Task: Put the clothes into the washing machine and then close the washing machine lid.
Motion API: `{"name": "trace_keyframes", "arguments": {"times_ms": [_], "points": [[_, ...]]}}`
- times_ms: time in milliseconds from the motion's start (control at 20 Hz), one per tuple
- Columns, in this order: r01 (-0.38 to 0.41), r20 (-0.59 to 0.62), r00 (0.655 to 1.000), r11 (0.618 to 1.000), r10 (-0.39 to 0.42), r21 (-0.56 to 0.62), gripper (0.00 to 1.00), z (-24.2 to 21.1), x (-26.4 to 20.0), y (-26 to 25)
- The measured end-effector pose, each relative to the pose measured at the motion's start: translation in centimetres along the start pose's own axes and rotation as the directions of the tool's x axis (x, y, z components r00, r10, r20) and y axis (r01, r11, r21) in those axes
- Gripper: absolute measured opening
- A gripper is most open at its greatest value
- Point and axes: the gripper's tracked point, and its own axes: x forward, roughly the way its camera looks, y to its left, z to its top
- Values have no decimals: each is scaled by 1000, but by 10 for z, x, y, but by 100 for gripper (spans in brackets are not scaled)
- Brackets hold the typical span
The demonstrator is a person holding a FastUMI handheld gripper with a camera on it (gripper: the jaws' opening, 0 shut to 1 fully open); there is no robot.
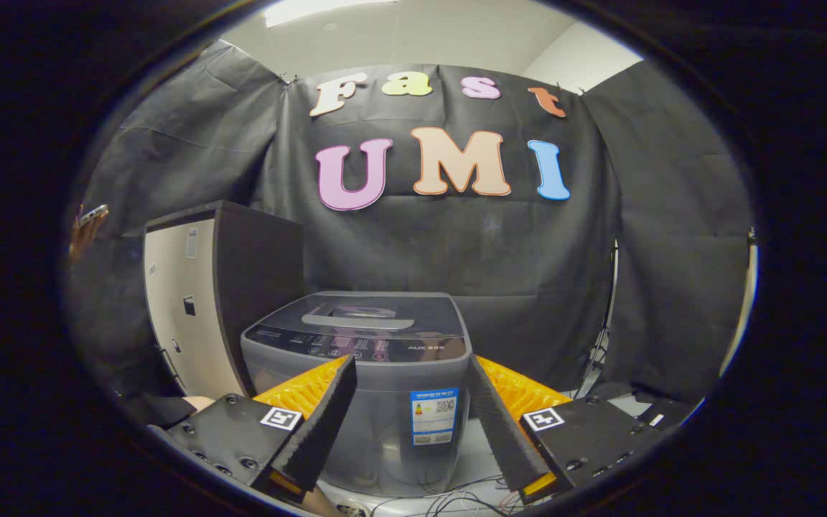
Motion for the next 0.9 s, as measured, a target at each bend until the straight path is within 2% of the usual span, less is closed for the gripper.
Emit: {"name": "trace_keyframes", "arguments": {"times_ms": [900], "points": [[17, 1, 1000, 1000, -17, 1, 96, 1, 1, -3]]}}
